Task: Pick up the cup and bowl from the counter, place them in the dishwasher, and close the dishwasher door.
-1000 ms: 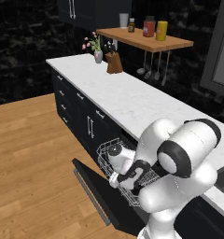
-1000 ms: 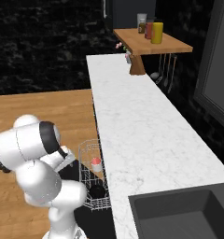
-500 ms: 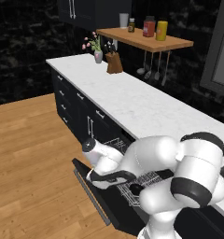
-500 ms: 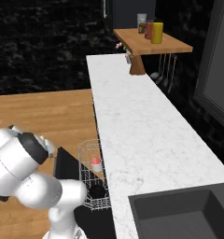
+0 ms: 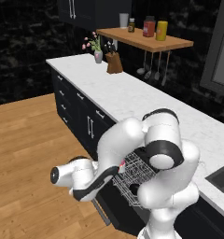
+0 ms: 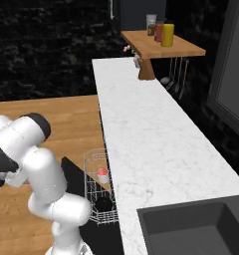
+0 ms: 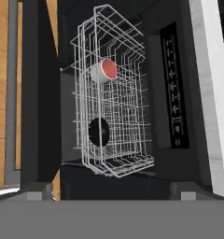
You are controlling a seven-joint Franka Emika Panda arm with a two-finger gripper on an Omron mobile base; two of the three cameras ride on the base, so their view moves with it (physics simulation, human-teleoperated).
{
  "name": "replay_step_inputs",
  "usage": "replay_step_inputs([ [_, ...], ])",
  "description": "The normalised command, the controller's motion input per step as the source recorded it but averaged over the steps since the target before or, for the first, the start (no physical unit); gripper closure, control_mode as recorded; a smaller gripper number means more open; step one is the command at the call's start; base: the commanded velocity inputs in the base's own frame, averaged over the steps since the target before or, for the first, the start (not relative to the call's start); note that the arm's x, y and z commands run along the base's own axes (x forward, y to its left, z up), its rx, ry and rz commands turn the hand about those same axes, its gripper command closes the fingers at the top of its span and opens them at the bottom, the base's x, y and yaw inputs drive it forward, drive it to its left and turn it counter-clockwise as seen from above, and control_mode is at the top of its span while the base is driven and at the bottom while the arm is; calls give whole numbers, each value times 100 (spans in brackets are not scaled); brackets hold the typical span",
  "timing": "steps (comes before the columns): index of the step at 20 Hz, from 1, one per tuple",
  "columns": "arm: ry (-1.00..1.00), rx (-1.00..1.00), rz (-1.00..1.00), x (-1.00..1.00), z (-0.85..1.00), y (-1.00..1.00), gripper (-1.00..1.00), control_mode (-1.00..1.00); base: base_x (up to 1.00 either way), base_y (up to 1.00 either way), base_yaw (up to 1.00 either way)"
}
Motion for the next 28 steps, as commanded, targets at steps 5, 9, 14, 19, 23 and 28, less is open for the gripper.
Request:
replay_step_inputs([
  [5,-15,-40,-21,0,-41,71,-100,-100,0,0,0],
  [9,-17,-44,-19,0,-62,57,-100,-100,0,0,0],
  [14,-15,-42,-16,0,-63,66,-100,-100,0,0,0],
  [19,-3,-35,-16,0,-52,71,-100,-100,0,0,0],
  [23,-2,-35,-15,0,-61,41,-100,-100,0,0,0],
  [28,0,-29,-14,9,-75,13,-100,-100,0,0,0],
])
